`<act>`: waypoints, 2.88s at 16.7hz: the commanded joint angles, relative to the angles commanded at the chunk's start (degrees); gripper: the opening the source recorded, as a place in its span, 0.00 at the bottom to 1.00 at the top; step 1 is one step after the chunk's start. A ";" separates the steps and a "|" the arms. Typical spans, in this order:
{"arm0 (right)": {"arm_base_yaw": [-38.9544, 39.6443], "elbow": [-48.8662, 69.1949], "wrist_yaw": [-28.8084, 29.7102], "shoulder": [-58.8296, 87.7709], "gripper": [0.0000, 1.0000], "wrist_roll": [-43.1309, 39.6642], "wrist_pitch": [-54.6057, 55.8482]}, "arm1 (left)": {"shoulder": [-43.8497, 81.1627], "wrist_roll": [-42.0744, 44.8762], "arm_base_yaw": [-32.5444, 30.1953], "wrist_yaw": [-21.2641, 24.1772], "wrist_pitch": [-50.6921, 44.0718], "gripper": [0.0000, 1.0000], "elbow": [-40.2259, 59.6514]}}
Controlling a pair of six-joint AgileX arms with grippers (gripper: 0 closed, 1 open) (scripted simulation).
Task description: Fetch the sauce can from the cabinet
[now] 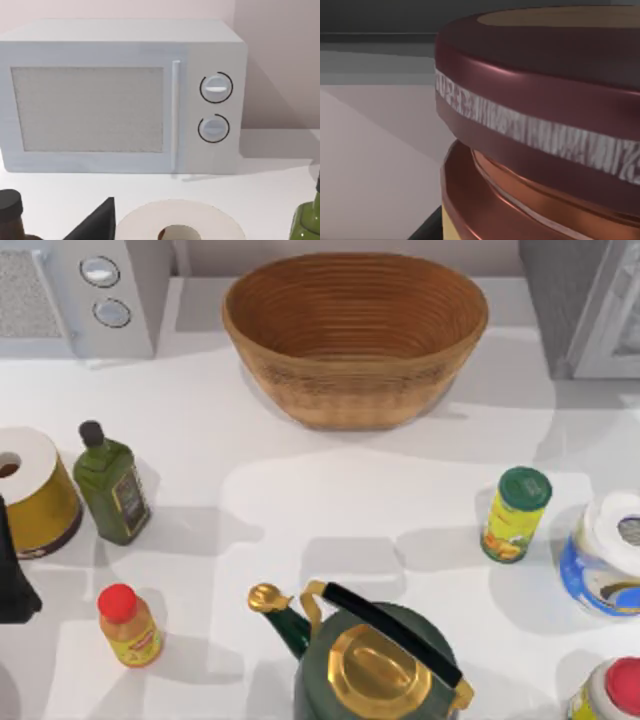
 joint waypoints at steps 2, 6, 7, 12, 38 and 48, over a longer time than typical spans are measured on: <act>-0.48 -3.99 -0.56 -2.47 0.00 -0.09 1.17 | 0.00 0.00 0.00 0.00 0.00 1.00 0.00; -1.34 -11.68 -1.77 -7.70 0.00 -0.07 3.79 | 0.00 0.00 0.00 0.00 0.00 1.00 0.00; -1.56 -13.54 -2.08 -9.06 0.00 0.00 4.51 | 0.00 0.00 0.00 0.00 0.00 1.00 0.00; -2.79 -23.20 -3.44 -15.55 0.00 0.04 7.74 | 0.00 0.00 0.00 0.00 0.00 1.00 0.00; -8.51 -67.87 -9.65 -45.09 0.00 -0.53 22.30 | 0.00 0.00 0.00 0.00 0.00 1.00 0.00; -5.50 -65.24 -12.06 -36.35 0.00 0.06 30.67 | 0.00 0.00 0.00 0.00 0.00 1.00 0.00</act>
